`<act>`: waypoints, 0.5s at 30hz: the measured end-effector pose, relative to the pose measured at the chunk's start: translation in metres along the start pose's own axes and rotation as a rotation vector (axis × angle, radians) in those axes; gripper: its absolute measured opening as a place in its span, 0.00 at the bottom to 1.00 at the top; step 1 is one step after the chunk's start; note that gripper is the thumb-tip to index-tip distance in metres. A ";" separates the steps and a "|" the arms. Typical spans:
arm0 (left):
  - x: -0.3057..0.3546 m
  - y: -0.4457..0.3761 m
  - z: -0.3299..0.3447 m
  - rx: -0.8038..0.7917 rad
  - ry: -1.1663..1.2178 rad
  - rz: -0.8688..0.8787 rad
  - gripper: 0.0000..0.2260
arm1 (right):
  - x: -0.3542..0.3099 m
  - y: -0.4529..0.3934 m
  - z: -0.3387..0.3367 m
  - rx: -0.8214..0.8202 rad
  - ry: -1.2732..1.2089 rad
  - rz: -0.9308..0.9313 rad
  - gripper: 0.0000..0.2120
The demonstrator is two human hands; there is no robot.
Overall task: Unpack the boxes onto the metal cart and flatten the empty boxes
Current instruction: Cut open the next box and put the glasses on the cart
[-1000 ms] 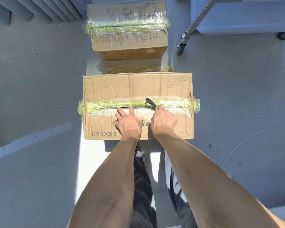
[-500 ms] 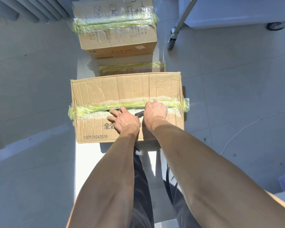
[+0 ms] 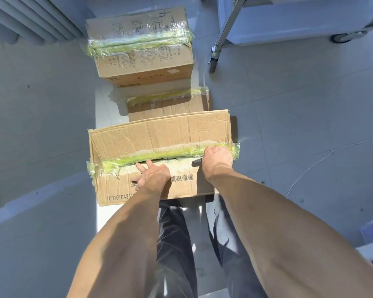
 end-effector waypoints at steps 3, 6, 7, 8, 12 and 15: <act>-0.005 -0.013 -0.003 0.055 -0.038 0.056 0.29 | 0.026 -0.004 0.001 -0.025 -0.011 0.076 0.16; 0.006 -0.013 -0.015 0.224 -0.126 0.167 0.25 | 0.033 -0.008 -0.004 0.001 -0.040 0.082 0.18; 0.014 -0.009 -0.018 0.286 -0.180 0.209 0.25 | 0.032 -0.009 -0.006 0.014 -0.043 0.083 0.19; 0.023 -0.004 -0.019 0.330 -0.224 0.246 0.25 | 0.031 -0.009 -0.011 0.029 -0.048 0.087 0.20; 0.053 0.008 -0.022 0.355 -0.188 0.266 0.22 | 0.022 -0.007 -0.017 0.097 -0.191 0.113 0.19; 0.063 0.009 -0.036 0.397 -0.119 0.256 0.14 | 0.014 -0.002 -0.011 0.158 -0.397 0.132 0.18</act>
Point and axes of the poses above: each hand's wrist, its own y-axis away from the middle knuckle, its own z-axis out of the palm, x = y × z, the point moved 4 cm from there along -y, towards the middle knuckle, and after that the axes turned 1 degree about x, right-handed, at the moved point
